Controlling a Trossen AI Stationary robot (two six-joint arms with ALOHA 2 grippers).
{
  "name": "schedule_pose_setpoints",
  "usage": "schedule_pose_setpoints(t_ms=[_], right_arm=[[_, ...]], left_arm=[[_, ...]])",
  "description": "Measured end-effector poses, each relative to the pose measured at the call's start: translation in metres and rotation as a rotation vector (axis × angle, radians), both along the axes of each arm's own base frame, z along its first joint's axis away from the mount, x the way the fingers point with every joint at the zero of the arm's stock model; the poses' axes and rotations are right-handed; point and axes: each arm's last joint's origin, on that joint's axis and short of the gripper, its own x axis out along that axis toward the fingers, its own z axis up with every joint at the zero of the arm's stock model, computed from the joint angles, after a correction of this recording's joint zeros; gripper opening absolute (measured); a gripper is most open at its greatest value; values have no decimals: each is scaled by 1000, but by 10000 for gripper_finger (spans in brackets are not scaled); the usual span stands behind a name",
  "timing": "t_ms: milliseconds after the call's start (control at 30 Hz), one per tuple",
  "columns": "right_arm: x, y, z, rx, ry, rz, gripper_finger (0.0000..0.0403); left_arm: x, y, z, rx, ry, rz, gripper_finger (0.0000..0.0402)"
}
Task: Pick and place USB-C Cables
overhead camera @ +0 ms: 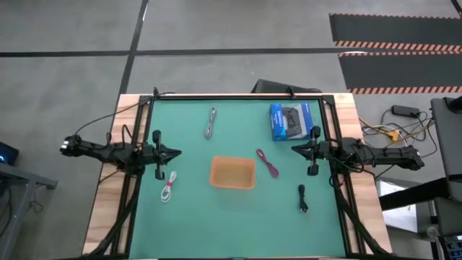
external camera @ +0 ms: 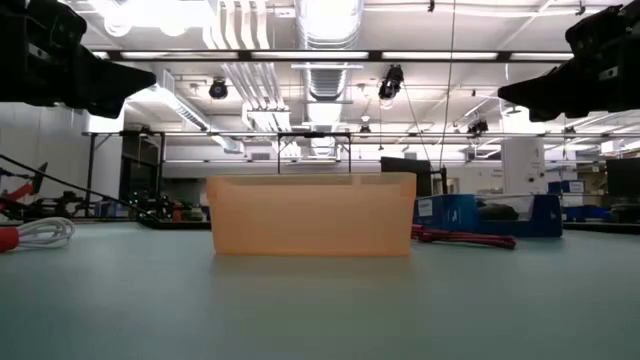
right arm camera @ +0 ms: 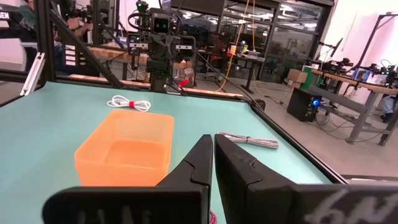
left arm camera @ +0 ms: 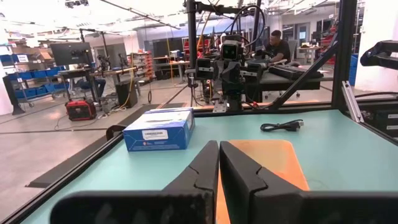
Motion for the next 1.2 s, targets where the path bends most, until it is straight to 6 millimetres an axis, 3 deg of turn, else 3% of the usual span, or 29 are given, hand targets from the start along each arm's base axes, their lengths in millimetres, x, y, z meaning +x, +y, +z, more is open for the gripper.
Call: schedule_pose_setpoints(t_ms=[1033, 1200], right_arm=[[0, 0, 1, 3, -12, -16, 9], [0, -1, 3, 11, -35, -52, 9]], left_arm=[[0, 0, 0, 0, -2, 0, 0], [-2, 0, 14, -138, -162, -11, 0]])
